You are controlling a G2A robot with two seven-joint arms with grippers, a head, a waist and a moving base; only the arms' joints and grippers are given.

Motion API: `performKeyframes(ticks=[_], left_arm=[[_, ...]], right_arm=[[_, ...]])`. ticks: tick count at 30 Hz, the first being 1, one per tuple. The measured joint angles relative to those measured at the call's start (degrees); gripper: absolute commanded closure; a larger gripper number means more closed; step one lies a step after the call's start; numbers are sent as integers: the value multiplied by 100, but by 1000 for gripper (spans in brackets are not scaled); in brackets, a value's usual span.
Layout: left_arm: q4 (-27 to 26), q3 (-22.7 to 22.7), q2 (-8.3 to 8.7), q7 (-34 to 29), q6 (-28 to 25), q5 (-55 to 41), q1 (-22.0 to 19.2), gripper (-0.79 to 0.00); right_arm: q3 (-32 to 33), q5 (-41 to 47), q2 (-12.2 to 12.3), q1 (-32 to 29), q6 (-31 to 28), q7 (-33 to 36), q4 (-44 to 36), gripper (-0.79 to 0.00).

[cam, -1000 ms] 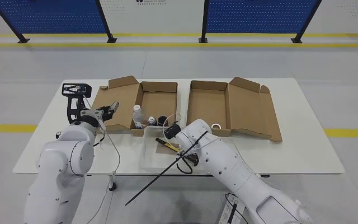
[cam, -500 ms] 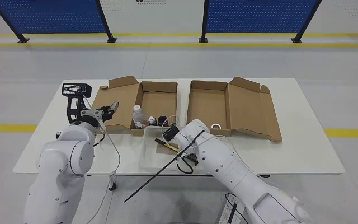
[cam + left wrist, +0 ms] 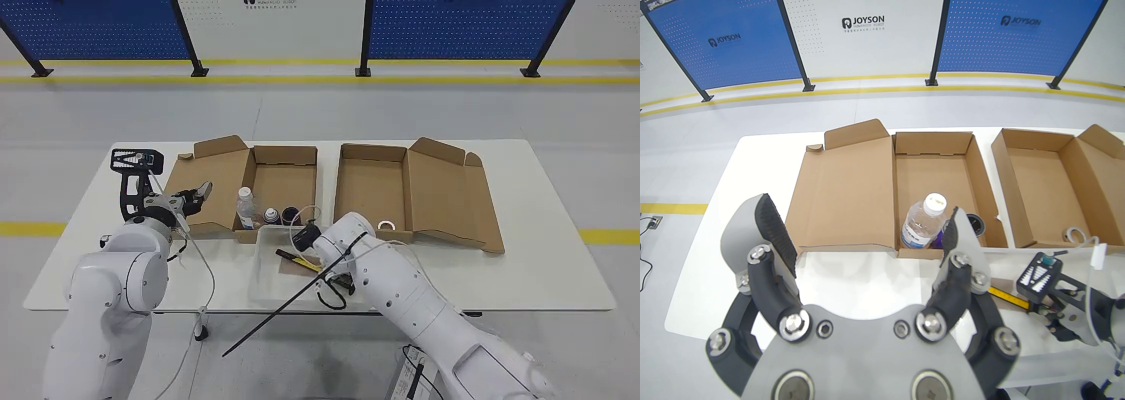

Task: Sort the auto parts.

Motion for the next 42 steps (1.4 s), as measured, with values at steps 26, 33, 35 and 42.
performKeyframes(ticks=[26, 33, 35, 42], left_arm=[[0, 0, 0, 0, 0, 0, 0, -785], [0, 0, 0, 0, 0, 0, 0, -785], [0, 0, 0, 0, 0, 0, 0, -785], [0, 0, 0, 0, 0, 0, 0, -785]], right_arm=[[71, -5, -24, -119, 110, 121, 2, -46], [123, -33, -17, -145, 122, 115, -96, 0], [135, -40, -14, -157, 122, 115, -126, 0], [125, -34, -26, -198, 124, 104, -163, 0]])
